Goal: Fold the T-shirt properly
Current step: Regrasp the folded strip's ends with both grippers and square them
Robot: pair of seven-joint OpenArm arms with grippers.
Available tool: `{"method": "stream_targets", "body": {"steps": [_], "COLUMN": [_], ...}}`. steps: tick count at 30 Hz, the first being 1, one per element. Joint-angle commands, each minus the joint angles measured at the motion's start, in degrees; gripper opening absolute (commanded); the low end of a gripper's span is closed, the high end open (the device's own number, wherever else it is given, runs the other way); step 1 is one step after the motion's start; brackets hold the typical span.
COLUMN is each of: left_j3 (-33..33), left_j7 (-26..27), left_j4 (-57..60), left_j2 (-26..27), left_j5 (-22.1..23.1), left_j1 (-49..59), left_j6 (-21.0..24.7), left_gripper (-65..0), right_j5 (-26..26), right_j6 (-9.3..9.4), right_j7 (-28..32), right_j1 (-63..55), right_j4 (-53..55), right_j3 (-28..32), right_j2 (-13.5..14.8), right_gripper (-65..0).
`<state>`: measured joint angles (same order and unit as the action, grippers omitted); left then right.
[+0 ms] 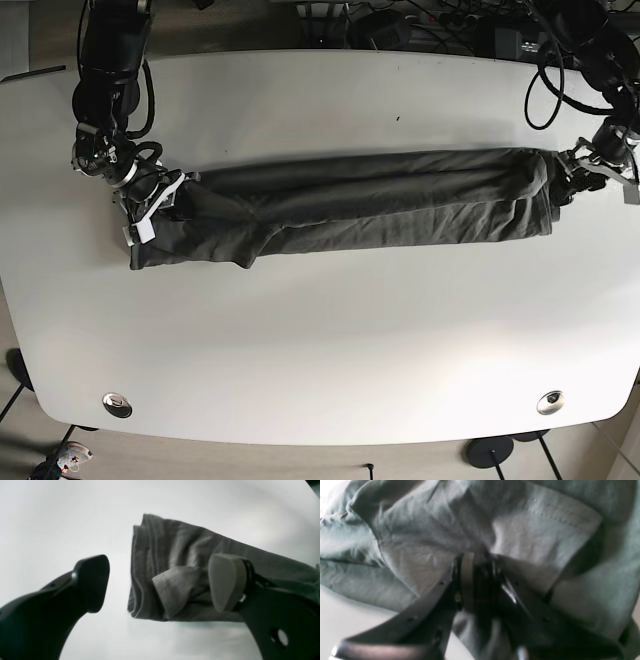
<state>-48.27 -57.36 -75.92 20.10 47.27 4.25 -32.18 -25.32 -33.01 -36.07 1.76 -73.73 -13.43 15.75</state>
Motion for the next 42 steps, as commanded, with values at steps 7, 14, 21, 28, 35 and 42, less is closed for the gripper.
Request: {"method": "stream_targets", "body": {"steps": [7,14,21,28,35,42], "left_j3": [3.3,8.2,7.9,12.0,13.4,13.4], "left_j7": [1.2,1.3,1.3,1.2,1.2,0.8], "left_j4": [7.4,7.5,7.5,9.0,18.6,1.3], "left_j2": [2.6,2.6,2.6,1.1,1.5,1.3], "left_j5": [3.1,1.5,-7.8,-8.6,-8.5,-8.2], "left_j1": [-3.1,-3.1,-3.2,-6.1,-9.5,-4.6], "left_j6": [-0.4,0.0,-0.1,0.0,-0.4,-0.4], "left_gripper": [-7.6,-7.8,-7.8,-7.9,-48.2,-62.4], "right_j5": [0.4,0.4,0.4,0.4,0.3,0.3], "right_j6": [0.27,0.27,0.27,0.27,0.27,0.27], "right_j7": [-0.4,-0.4,-0.3,-0.2,-0.3,-0.3], "right_j1": [0.4,0.4,0.4,0.4,0.4,0.4], "right_j4": [-0.7,-0.7,-0.7,-0.7,-0.8,-0.8], "right_j3": [-0.2,-0.6,-0.6,-0.6,-0.6,-0.6], "right_j2": [0.7,-0.5,-0.8,-0.8,-0.8,-0.8], "right_gripper": [-56.1,-56.1,-56.3,-56.3,-56.3,-56.3]}}
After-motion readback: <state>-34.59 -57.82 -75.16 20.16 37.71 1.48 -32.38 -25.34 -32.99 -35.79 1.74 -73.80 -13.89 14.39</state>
